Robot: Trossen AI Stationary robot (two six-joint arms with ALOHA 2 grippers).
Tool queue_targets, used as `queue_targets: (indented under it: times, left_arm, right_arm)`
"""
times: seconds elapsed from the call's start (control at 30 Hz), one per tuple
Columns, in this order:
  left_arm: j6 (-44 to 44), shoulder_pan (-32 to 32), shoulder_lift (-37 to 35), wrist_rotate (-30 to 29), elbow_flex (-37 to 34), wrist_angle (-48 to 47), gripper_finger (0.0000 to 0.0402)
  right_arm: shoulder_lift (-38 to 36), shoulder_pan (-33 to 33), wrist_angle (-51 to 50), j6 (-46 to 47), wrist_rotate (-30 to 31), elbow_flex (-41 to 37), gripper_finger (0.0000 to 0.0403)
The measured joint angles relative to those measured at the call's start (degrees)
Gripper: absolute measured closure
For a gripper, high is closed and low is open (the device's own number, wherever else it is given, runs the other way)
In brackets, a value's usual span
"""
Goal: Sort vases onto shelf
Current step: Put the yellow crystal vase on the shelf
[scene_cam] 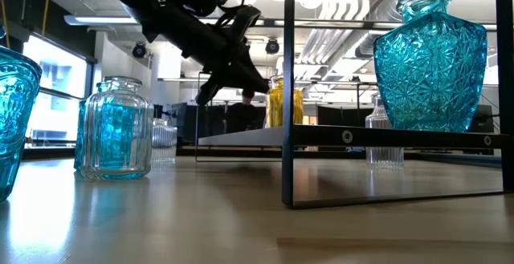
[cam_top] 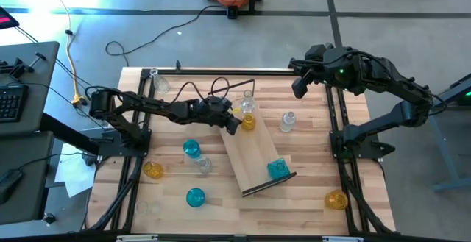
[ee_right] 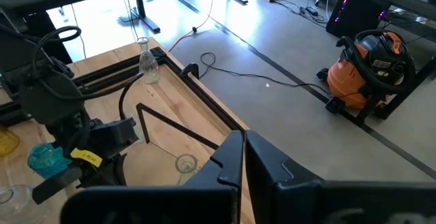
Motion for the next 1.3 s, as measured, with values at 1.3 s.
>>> queue_targets:
  times: [1.3]
  left_arm:
    - [-3.96, -2.97, 6.57, 0.47, -0.09, 4.03, 0.0399]
  right_arm:
    - [-0.02, 0.00, 0.00, -0.06, -0.42, 0.02, 0.0403]
